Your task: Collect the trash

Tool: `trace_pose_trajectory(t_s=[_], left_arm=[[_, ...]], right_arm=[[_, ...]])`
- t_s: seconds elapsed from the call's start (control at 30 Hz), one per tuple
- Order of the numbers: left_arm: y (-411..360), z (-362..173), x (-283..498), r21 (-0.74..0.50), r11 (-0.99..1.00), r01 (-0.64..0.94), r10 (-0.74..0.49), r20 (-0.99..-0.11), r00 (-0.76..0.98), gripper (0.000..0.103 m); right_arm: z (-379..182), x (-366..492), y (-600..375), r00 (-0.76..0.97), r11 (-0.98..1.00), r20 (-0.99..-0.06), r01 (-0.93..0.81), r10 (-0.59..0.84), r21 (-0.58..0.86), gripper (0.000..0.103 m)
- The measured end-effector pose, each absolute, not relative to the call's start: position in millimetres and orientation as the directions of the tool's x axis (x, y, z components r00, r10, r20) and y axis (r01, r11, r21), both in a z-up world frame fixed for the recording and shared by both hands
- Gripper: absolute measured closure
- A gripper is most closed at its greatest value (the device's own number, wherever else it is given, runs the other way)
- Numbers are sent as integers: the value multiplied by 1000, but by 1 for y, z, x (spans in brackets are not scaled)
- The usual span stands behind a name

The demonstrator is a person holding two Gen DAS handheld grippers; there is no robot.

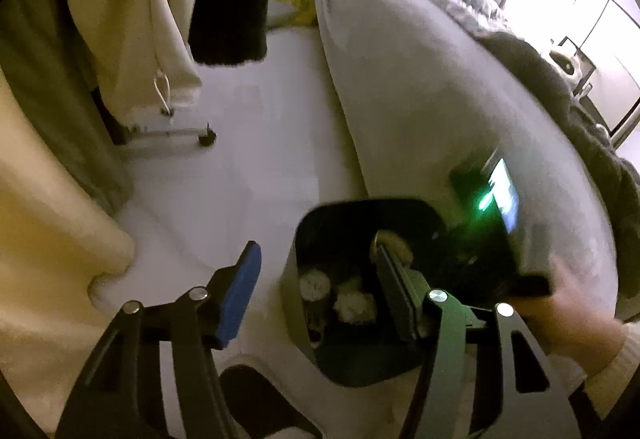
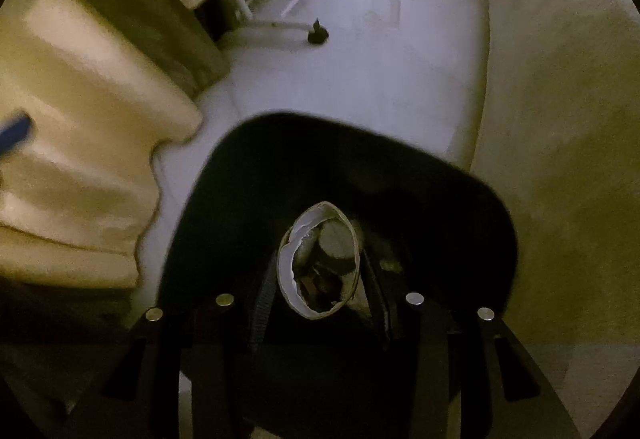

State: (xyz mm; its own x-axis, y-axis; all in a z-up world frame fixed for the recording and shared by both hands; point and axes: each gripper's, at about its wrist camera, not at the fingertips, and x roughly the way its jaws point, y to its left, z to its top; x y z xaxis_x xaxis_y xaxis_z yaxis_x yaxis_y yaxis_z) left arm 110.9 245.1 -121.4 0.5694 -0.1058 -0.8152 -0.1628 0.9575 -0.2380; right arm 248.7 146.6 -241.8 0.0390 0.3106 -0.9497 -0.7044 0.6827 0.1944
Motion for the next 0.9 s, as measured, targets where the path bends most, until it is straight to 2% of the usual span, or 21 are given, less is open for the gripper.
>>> trace_pose_trajectory(t_s=[0.17,0.3,0.47,0.57,0.73,0.8,0.9], left_arm=[[246,-102,109,-232,963,-139,-100,-783,614,41],[247,-91,110,-227,964,-137,-89,-765,638,39],[247,-73,108,-194,971,-138,-51,-737,674,38],[239,-53,103,-129,983,-133,4,-704,711,33],[228,-26,93,-128,982,-139,21,-656,754,27],[218,-15,84,-59,985,-160,84,-644,761,25],[206,1,77,-54,988,-147,82,-624,777,16]], right_arm=[[-261,240,150,20,671,-971,-726,237,149,59],[-271,235,150,26,669,-982,-735,186,107,41],[-268,230,145,40,674,-984,-734,174,89,41],[-249,222,133,68,680,-976,-727,207,94,41],[-200,210,115,157,701,-948,-708,276,87,39],[-179,206,105,200,723,-931,-685,306,90,29],[-144,195,83,267,754,-896,-648,355,105,27]])
